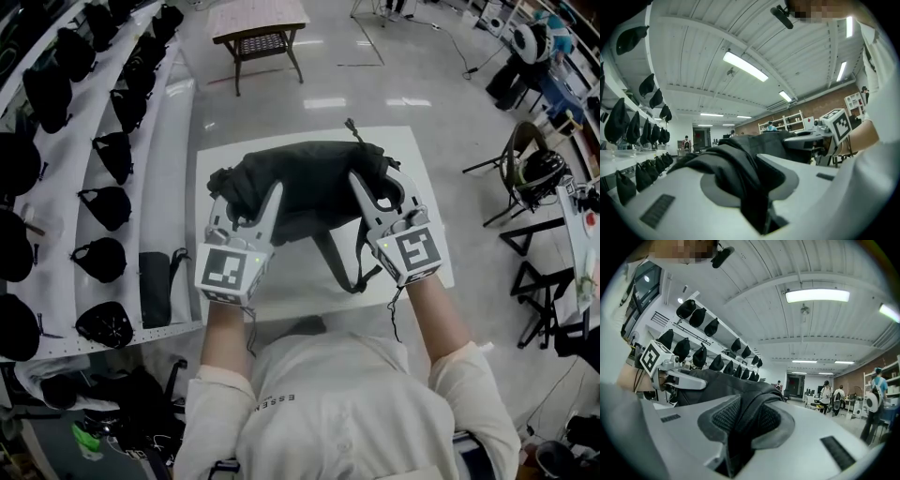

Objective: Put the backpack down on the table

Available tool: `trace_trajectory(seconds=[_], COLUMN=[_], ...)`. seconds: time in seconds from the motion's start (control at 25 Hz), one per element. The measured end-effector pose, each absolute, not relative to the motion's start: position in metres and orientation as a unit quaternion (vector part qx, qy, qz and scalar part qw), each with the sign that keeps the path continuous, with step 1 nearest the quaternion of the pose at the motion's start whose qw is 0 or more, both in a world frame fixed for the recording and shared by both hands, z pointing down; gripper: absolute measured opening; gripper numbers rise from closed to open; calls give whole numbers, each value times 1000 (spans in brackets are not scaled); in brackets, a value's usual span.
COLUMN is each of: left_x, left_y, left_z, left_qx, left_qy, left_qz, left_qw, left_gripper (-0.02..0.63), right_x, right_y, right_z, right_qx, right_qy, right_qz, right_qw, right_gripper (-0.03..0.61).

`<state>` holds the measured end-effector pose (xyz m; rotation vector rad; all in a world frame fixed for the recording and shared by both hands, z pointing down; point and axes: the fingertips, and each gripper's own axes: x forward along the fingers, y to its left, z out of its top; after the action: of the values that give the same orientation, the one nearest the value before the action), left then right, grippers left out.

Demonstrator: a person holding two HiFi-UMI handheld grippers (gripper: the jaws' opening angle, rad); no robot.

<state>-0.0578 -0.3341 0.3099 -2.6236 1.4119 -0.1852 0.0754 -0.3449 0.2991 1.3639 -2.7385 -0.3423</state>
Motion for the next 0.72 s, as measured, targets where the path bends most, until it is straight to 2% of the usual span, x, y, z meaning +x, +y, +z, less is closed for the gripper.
trace_trajectory(seconds=[0.72], left_x=[-79], left_y=[-483], left_z=[356], left_qx=[-882], left_qy=[459], left_qz=[-69], left_qw=[78], left_gripper=[101], right_x=[54], right_y=[-497], right_z=[342], right_qx=[449], right_qy=[-887], right_qz=[-84], right_qw=[61], right_gripper=[97])
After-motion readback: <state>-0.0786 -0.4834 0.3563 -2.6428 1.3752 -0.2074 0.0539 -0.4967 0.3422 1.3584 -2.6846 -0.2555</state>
